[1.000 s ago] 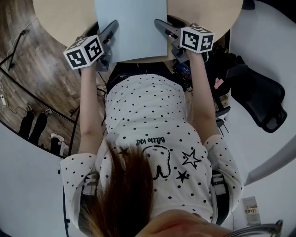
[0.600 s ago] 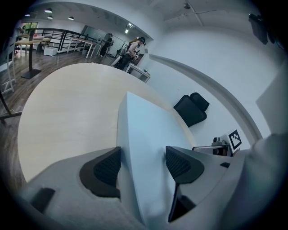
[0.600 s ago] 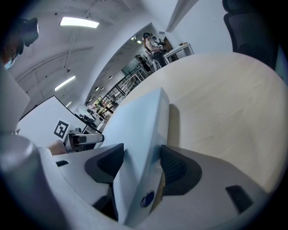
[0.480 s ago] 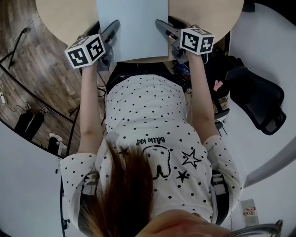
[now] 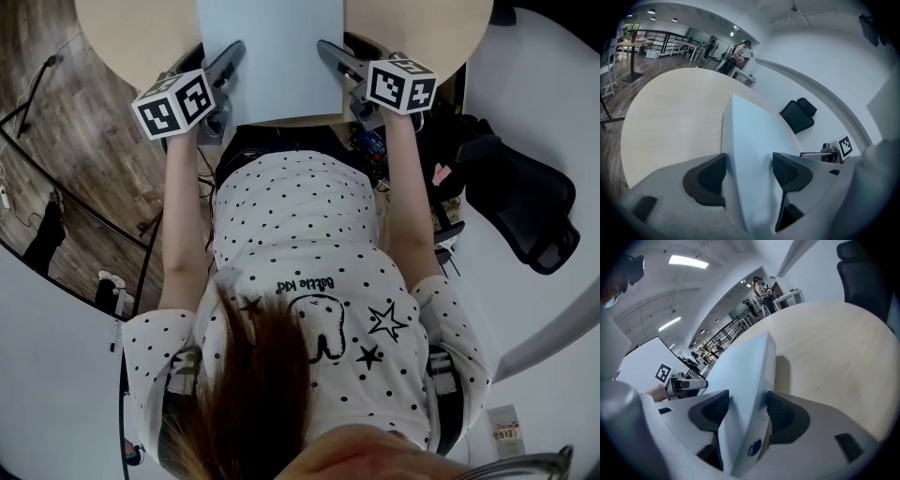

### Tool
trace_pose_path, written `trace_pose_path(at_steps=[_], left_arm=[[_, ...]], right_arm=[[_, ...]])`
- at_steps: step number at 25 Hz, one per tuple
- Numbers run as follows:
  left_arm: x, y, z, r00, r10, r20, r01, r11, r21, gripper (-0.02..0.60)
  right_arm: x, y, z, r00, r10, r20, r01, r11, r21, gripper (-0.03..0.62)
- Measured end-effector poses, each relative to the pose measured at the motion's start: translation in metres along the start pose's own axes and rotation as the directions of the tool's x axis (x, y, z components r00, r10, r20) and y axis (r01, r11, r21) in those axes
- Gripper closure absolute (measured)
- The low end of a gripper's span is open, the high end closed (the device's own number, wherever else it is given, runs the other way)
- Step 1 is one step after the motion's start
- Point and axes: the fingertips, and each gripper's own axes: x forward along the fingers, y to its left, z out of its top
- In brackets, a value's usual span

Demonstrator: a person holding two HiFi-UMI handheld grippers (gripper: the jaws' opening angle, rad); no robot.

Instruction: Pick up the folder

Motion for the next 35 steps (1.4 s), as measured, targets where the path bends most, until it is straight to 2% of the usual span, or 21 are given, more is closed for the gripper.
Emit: trace_pose_path(at_steps=[14,23,35], left_arm=[[-0.013,-0.013,0.019,0.997,0.0,0.076,-0.003,0.999,0.037,0.27],[-0.022,-0.019,0.019,0.996,0.006,0.09,-0.01,0.999,0.043,0.27],[-0.043,-0.039,0.049,0.982,-0.017,0.188,0.001,0.996,0.085,0.27]], right_arm=[[-0.011,0.011,0.018,0.998,0.007,0.059,-0.002,0.996,-0.086,0.34],[-0.019,0.018,0.025,0.997,0.013,0.074,-0.001,0.988,-0.154,0.34],[-0.032,0.031,0.039,0.992,-0.001,0.13,0.025,0.983,-0.182,0.34]])
